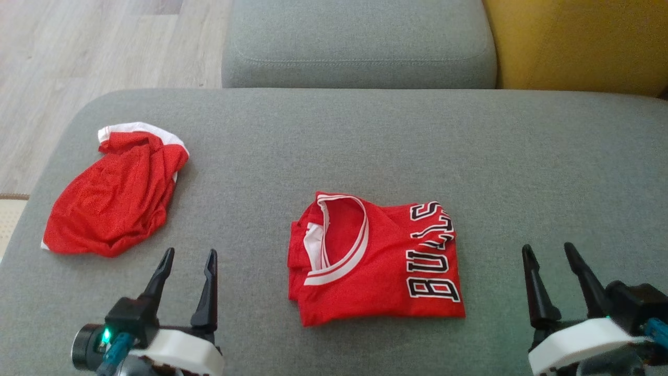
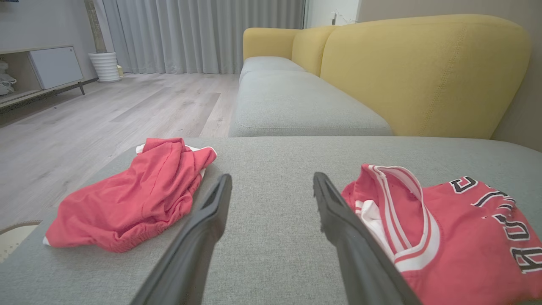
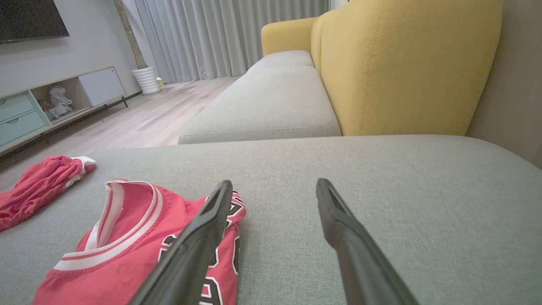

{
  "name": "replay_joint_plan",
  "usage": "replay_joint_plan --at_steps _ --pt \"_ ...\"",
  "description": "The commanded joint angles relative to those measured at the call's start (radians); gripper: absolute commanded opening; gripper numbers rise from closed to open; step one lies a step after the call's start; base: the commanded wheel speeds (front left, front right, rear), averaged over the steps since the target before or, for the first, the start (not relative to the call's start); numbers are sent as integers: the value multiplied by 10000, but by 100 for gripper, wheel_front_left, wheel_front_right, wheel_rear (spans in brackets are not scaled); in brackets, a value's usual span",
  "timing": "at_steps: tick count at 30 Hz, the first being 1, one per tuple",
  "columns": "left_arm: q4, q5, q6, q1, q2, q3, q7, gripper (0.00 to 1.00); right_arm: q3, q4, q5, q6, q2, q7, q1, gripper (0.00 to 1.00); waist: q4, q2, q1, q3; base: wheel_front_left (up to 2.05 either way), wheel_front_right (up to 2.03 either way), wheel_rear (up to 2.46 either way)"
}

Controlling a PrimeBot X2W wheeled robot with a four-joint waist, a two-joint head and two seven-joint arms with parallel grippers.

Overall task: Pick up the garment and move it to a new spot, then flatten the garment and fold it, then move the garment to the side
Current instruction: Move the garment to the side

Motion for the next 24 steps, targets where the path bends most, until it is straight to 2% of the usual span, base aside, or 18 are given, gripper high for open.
replay_joint_plan --at_steps 1,8,16,22,23,24 --pt "-381 -26 30 -385 164 270 -91 100 205 -258 -47 67 -67 68 -224 100 15 0 0 39 0 0 0" --pt "-370 -59 -19 -755 24 106 -156 100 705 1053 37 67 -128 318 -1036 100 237 0 0 509 0 0 0" --pt "-158 -103 -227 -1530 -172 7 -368 100 1609 3610 397 67 -166 258 -3013 100 598 0 0 1532 0 0 0" --pt "83 -109 -350 -1923 -317 17 -454 100 1913 5514 600 67 -128 976 -3999 100 725 0 0 1954 0 0 0" --pt "107 -108 -356 -1952 -337 33 -461 100 1918 5687 684 67 -120 1074 -4092 77 718 0 0 1993 0 0 0" --pt "125 -106 -358 -1969 -353 54 -467 100 1947 5873 692 67 -114 1274 -4148 34 695 0 0 2027 0 0 0"
